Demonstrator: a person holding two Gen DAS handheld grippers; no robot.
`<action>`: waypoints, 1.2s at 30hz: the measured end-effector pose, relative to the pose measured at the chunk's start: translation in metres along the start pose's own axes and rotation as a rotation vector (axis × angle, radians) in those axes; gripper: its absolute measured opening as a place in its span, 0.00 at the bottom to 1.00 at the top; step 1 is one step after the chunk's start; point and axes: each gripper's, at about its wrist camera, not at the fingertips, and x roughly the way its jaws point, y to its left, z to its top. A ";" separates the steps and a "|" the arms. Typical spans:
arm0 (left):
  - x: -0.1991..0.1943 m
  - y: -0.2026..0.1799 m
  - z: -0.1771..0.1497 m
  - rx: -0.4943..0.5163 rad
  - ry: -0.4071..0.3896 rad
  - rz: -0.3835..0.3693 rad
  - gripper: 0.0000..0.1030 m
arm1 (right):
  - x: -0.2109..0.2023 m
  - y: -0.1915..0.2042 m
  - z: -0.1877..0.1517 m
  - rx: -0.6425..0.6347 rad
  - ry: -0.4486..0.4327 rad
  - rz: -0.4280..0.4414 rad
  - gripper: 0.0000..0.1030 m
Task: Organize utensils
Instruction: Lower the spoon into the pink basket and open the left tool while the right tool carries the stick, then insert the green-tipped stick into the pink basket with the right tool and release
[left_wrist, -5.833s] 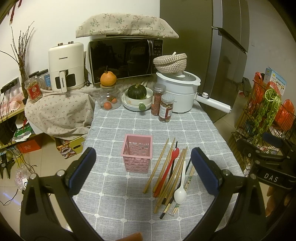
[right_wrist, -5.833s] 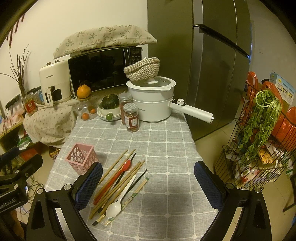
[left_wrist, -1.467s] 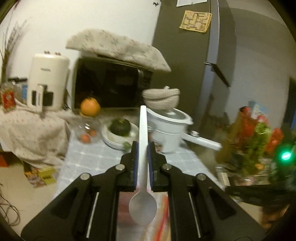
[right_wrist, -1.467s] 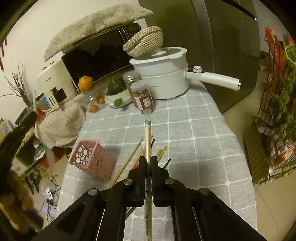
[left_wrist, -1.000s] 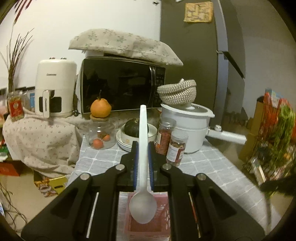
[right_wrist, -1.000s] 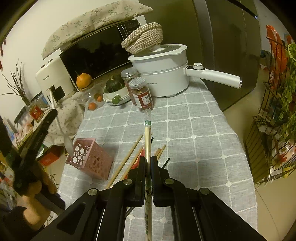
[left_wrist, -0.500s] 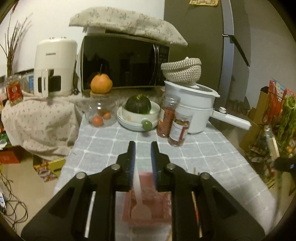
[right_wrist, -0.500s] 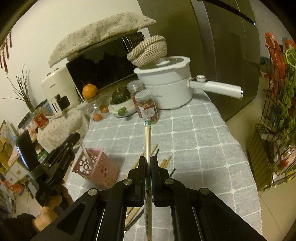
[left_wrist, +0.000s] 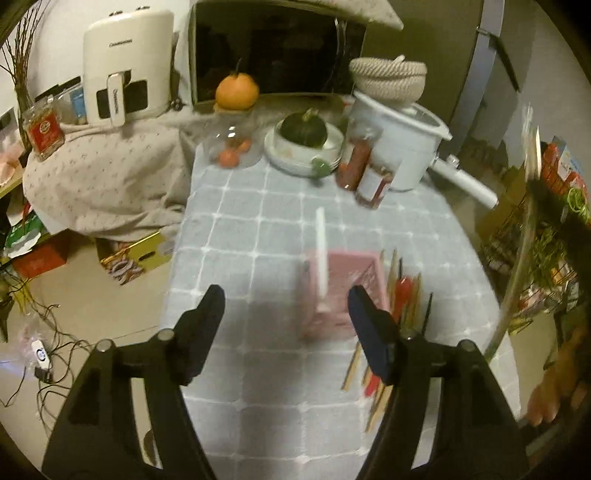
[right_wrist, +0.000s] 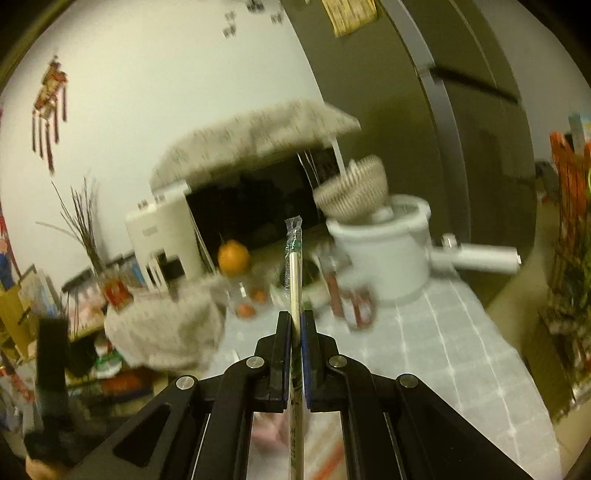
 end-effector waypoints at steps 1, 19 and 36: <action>0.003 0.004 -0.001 0.003 0.024 0.001 0.68 | 0.002 0.008 0.002 0.005 -0.035 0.009 0.05; 0.028 0.031 -0.001 -0.023 0.145 -0.017 0.68 | 0.067 0.040 -0.026 0.088 -0.300 -0.138 0.05; 0.034 0.029 0.001 -0.058 0.152 -0.035 0.68 | 0.074 0.025 -0.054 0.083 -0.205 -0.108 0.16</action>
